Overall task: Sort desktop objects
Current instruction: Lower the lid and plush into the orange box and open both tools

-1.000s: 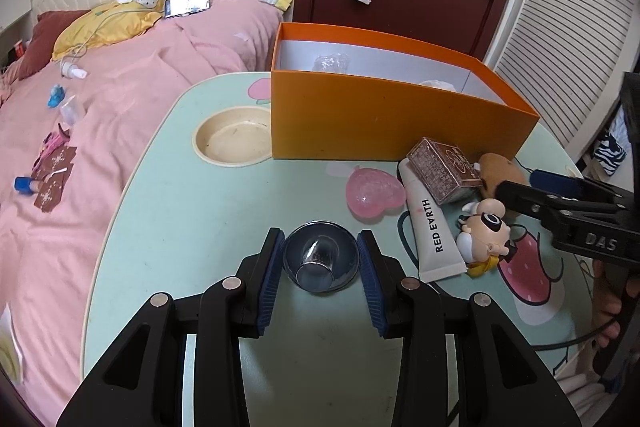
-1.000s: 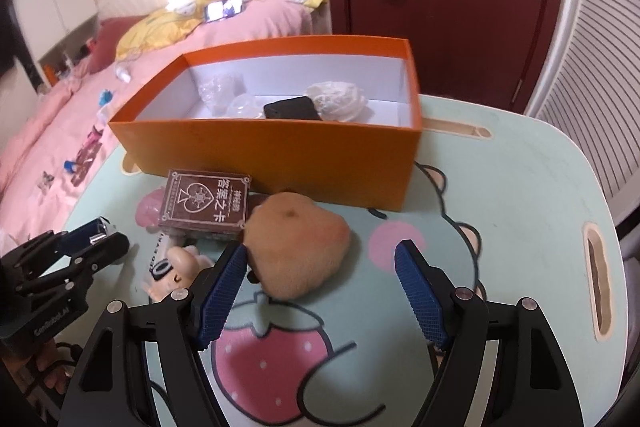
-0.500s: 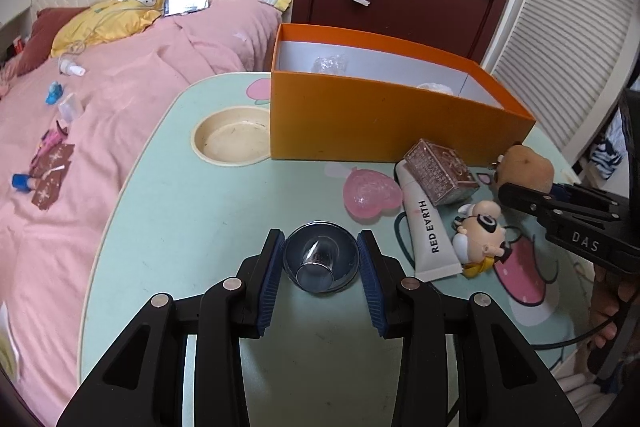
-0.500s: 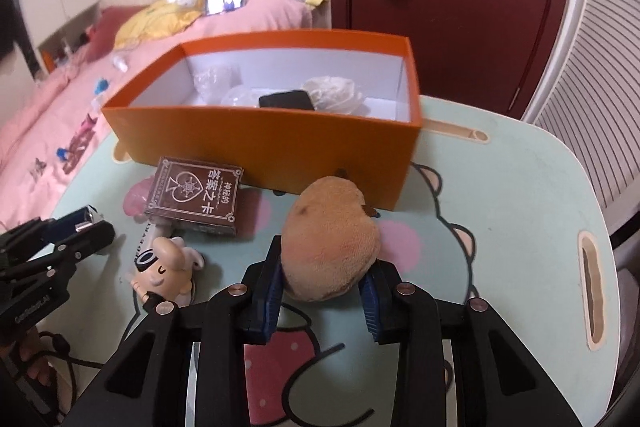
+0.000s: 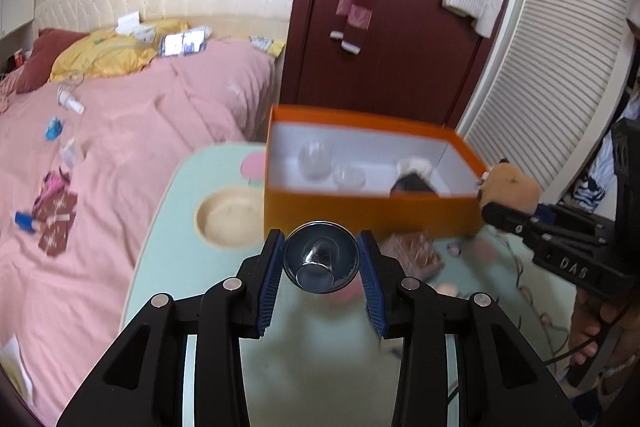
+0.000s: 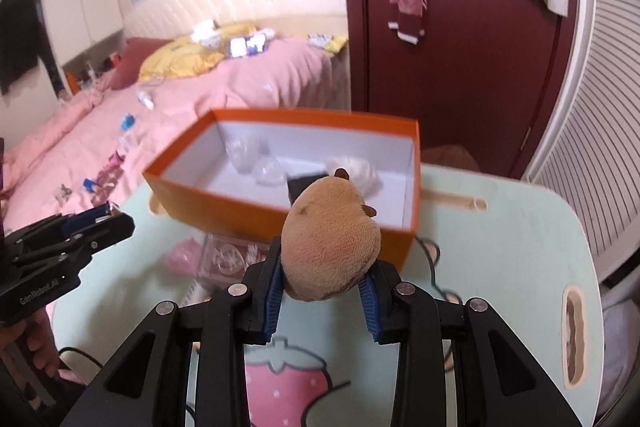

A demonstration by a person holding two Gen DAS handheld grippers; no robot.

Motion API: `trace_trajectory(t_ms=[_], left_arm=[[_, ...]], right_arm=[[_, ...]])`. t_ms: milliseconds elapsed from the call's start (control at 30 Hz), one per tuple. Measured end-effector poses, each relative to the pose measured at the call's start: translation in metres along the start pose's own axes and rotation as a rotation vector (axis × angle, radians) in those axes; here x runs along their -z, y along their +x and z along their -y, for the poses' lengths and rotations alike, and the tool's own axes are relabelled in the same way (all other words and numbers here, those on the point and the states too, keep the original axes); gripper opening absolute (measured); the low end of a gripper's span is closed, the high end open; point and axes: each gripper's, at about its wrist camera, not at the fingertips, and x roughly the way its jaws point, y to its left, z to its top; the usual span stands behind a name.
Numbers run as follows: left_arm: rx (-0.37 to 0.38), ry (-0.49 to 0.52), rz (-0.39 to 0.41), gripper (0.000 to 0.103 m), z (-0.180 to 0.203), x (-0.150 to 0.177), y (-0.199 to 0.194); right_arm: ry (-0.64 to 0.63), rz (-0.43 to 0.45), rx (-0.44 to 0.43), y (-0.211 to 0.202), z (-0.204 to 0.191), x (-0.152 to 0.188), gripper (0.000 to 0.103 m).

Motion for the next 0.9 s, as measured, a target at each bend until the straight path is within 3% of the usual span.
trace_trajectory(t_ms=[367, 900], left_arm=[[0.020, 0.052, 0.051, 0.039, 0.011, -0.045, 0.017], [0.011, 0.040, -0.035, 0.039, 0.014, -0.053, 0.064]], right_arm=[[0.014, 0.044, -0.035, 0.014, -0.002, -0.031, 0.033], [0.002, 0.006, -0.101, 0.053, -0.011, -0.047, 0.035]])
